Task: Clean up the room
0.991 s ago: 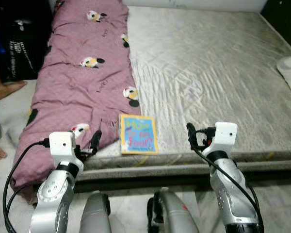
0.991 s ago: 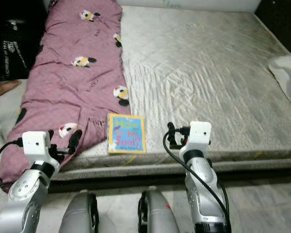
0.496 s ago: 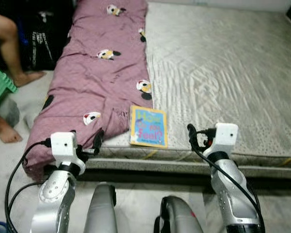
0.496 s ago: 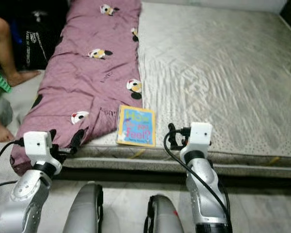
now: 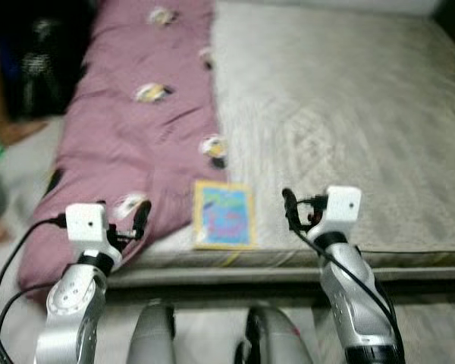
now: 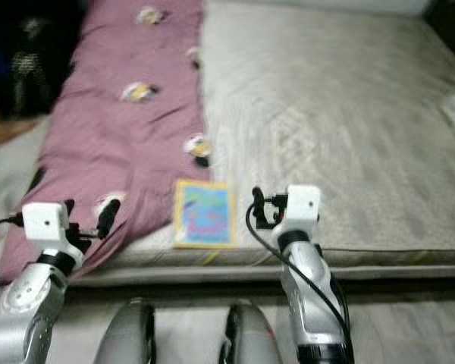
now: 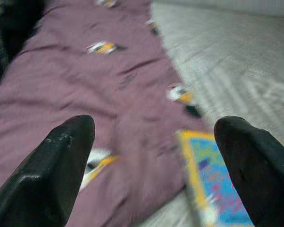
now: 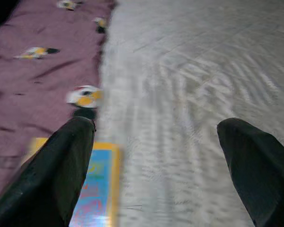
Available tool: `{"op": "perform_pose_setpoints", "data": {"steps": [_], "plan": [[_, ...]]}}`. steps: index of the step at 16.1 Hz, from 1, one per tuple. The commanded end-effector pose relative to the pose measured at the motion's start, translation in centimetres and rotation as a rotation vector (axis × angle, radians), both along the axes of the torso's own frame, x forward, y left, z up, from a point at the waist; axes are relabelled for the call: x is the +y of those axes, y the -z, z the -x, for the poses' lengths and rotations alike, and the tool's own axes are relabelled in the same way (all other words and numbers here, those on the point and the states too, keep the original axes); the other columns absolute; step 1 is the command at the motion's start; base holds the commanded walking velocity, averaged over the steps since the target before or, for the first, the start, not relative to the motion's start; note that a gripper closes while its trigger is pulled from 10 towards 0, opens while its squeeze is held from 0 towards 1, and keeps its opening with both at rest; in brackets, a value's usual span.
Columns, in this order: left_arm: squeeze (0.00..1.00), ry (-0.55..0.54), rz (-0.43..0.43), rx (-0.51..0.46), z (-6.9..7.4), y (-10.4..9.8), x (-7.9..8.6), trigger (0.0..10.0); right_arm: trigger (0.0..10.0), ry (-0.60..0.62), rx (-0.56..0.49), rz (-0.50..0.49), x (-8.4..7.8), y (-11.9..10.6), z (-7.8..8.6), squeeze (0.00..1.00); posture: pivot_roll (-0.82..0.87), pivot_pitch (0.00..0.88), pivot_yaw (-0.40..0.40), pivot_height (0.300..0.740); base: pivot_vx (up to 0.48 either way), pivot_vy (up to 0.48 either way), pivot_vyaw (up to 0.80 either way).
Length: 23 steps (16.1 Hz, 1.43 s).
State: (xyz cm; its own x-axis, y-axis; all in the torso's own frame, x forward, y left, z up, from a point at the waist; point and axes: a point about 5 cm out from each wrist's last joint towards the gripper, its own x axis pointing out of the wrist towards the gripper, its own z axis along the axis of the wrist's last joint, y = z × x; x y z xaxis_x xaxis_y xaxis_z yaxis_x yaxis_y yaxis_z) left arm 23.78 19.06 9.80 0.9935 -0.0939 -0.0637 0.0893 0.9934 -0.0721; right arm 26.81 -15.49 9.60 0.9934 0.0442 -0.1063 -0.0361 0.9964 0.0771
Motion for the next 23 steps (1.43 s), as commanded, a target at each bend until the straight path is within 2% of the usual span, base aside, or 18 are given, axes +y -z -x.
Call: {"op": "perform_pose_setpoints", "data": {"steps": [1,3,8,10,14,17,23], "plan": [[0.00,0.028,0.013,0.024,0.2,0.5,-0.8,10.0,10.0,0.035,0.017,0.018,-1.1,0.3,0.3,0.00,0.03,0.157,-0.060,0.658,0.360,0.000,0.00],[0.00,0.026,0.011,0.026,0.2,0.5,-0.8,10.0,10.0,0.034,0.018,0.019,-1.1,0.3,0.2,0.00,0.03,0.157,-0.060,0.658,0.360,0.000,0.00],[0.00,-0.002,0.002,0.053,0.3,0.8,-0.5,10.0,10.0,0.033,0.023,0.014,-1.1,0.5,0.3,0.00,0.04,0.157,-0.060,0.654,0.000,0.000,0.00],[0.00,-0.009,0.002,0.066,0.3,1.0,-0.4,10.0,10.0,0.031,0.024,0.013,-1.1,0.5,0.3,0.00,0.04,0.157,-0.061,0.634,0.000,0.000,0.00],[0.00,-0.095,0.074,0.120,0.5,1.5,0.6,10.0,10.0,0.029,0.025,0.015,-1.1,0.5,0.3,0.00,0.04,0.158,-0.061,0.586,0.000,0.000,0.00],[0.00,-0.118,0.068,0.109,0.3,1.3,1.0,10.0,10.0,0.035,0.020,0.014,-1.2,0.5,0.3,0.00,0.04,0.158,-0.061,0.556,0.000,0.000,0.00],[0.00,-0.125,0.081,0.101,0.2,1.1,1.1,10.0,10.0,0.033,0.022,0.018,-1.2,0.5,0.3,0.00,0.03,0.157,-0.065,0.556,0.000,0.000,0.00]]}}
